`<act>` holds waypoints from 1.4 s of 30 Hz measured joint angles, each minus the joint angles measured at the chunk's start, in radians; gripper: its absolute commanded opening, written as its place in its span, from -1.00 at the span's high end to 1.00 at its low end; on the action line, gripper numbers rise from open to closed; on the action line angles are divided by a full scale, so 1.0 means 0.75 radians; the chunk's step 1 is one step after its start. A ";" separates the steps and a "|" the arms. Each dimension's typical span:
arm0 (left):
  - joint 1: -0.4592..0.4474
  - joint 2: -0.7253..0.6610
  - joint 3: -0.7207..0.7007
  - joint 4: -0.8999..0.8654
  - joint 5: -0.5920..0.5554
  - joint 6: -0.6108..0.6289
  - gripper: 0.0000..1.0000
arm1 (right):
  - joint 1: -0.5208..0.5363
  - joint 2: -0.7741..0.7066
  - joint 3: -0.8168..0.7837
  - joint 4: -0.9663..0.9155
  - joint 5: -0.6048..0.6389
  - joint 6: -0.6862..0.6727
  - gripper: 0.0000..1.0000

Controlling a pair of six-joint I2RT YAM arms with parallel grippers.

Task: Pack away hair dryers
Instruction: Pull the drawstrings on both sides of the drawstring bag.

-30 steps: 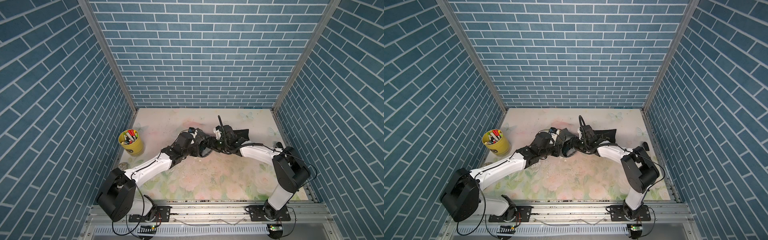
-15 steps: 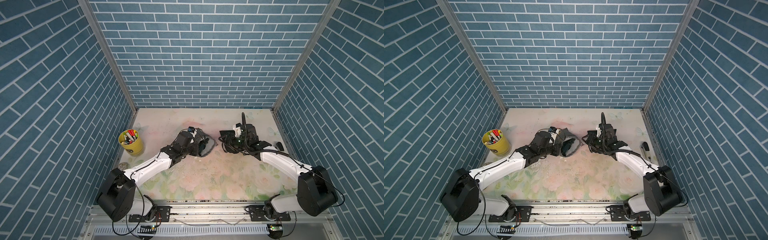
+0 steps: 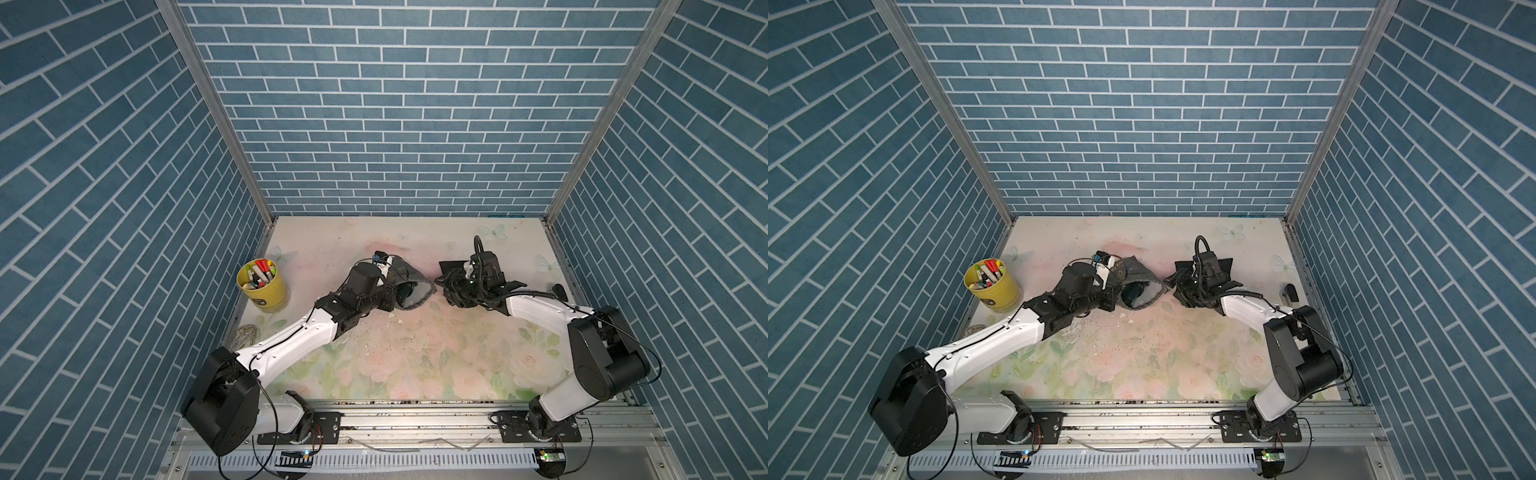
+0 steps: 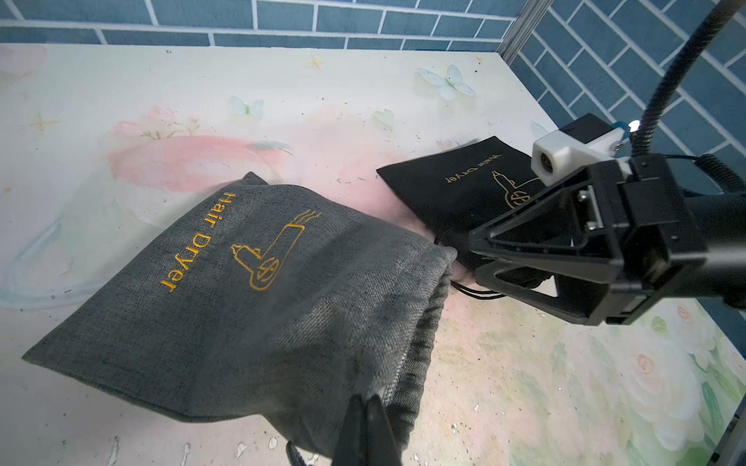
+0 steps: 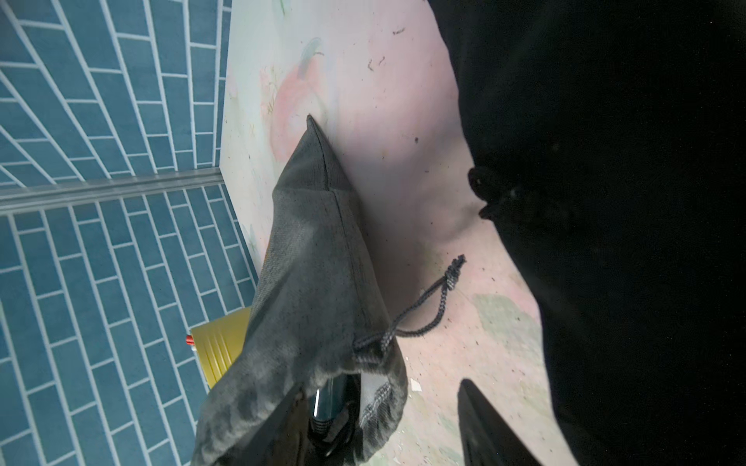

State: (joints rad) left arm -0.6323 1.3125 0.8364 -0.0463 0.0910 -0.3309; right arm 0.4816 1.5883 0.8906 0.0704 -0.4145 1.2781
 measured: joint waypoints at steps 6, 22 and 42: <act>0.000 -0.013 -0.011 0.010 -0.001 0.013 1.00 | 0.001 0.009 0.000 0.065 0.014 0.121 -0.23; 0.004 -0.078 -0.067 0.033 -0.004 0.019 1.00 | 0.086 0.050 -0.004 0.058 0.097 0.254 -0.24; 0.007 -0.167 -0.114 0.060 0.002 0.018 1.00 | 0.205 0.114 -0.032 0.063 0.279 0.438 -0.23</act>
State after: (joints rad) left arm -0.6273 1.1873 0.7509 -0.0013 0.0921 -0.3176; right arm 0.6353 1.6737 0.8665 0.1177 -0.2050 1.6070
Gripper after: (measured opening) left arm 0.043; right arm 0.622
